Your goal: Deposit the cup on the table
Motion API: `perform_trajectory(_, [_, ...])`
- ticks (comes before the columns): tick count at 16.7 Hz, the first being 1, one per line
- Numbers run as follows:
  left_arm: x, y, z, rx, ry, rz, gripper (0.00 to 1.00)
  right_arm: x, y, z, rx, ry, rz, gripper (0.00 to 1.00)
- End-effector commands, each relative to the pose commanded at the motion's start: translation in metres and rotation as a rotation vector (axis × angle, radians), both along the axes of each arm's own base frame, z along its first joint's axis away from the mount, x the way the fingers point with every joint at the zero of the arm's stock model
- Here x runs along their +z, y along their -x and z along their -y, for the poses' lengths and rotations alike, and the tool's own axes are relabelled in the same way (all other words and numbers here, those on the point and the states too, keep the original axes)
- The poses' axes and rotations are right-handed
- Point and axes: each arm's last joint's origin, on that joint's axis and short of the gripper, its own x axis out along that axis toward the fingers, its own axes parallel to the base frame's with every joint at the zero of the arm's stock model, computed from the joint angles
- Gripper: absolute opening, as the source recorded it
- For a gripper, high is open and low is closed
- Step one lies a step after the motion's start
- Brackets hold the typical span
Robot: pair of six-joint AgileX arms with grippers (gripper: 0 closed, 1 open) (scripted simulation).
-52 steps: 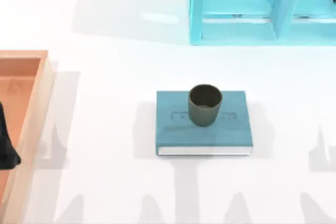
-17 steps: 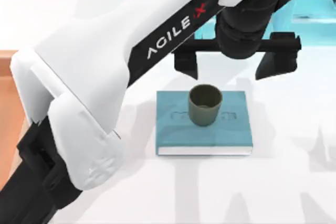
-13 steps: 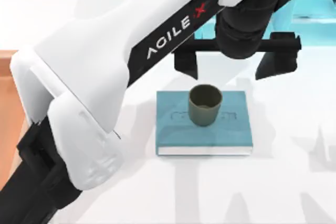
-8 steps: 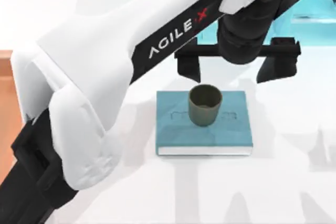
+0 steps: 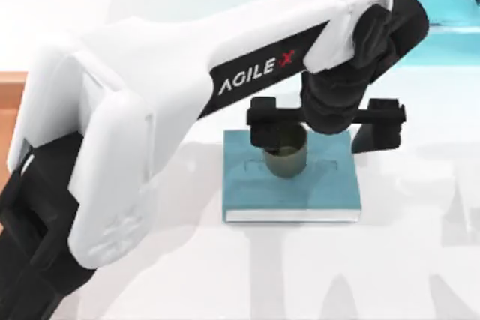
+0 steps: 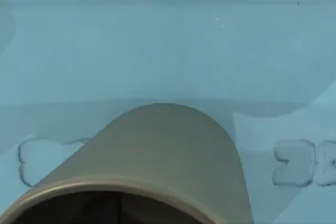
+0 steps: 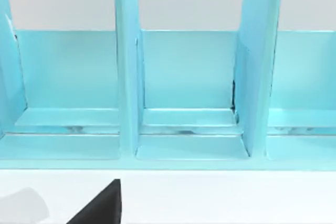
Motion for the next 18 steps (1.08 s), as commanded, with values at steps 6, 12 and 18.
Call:
perform_trajectory(6, [-0.0055, -0.0003, -0.0007, 0.000, 0.002, 0.002, 1.00, 0.0000, 0.0000, 0.0000, 0.000, 0.000, 0.000, 1.00])
perform_trajectory(12, [-0.0055, -0.0003, -0.0007, 0.000, 0.002, 0.002, 0.55, 0.0000, 0.0000, 0.0000, 0.000, 0.000, 0.000, 1.00])
perform_trajectory(18, [-0.0055, -0.0003, -0.0007, 0.000, 0.002, 0.002, 0.10, 0.0000, 0.0000, 0.0000, 0.000, 0.000, 0.000, 1.00])
